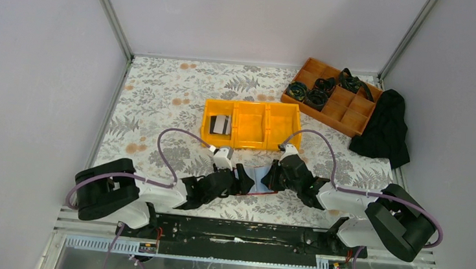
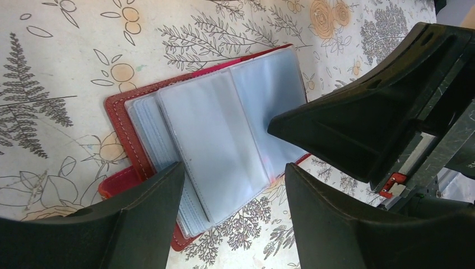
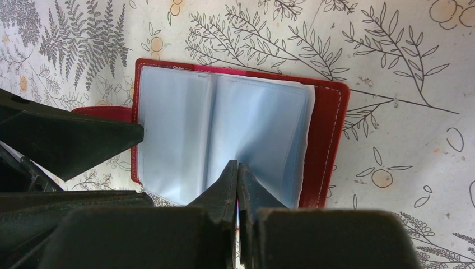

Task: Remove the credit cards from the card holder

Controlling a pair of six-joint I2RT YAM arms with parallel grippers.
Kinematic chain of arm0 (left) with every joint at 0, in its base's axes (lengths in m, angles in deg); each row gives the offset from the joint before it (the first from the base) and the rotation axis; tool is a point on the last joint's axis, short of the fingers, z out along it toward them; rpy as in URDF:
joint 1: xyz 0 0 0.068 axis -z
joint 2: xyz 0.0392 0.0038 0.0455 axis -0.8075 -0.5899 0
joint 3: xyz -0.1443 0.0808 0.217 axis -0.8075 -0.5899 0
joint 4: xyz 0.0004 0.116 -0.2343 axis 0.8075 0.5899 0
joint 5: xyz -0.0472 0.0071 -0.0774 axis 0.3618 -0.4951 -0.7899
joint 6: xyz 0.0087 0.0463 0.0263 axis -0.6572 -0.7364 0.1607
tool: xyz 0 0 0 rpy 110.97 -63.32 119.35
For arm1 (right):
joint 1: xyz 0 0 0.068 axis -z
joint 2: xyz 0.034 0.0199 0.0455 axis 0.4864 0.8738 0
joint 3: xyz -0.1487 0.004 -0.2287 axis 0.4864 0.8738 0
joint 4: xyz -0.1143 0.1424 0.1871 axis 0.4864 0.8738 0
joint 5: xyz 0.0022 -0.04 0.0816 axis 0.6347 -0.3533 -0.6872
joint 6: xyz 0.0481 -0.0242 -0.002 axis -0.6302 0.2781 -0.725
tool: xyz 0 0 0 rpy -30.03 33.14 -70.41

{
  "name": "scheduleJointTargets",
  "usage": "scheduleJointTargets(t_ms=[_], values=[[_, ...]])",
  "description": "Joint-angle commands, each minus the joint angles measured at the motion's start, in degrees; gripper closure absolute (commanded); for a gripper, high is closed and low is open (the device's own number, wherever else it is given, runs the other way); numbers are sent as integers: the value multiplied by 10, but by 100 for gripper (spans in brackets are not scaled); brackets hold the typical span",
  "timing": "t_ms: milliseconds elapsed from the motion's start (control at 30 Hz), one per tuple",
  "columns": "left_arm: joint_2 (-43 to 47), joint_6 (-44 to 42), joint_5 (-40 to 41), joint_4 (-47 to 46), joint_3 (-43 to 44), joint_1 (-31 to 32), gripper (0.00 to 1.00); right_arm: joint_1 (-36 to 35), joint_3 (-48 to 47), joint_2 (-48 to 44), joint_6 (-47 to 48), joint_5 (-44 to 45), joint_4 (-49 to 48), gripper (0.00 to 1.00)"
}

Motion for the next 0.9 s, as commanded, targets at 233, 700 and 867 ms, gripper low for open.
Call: scheduleJointTargets(t_ms=[233,700,867], values=[[-20,4,-53,-66,19,-5,27,3,10,-1,4,-4,7,100],[-40,-25,-79,-56,75,-6,26,3,13,-28,2,0,20,99],[-66,-29,-88,-62,91,-5,26,3,13,-74,1,13,56,99]])
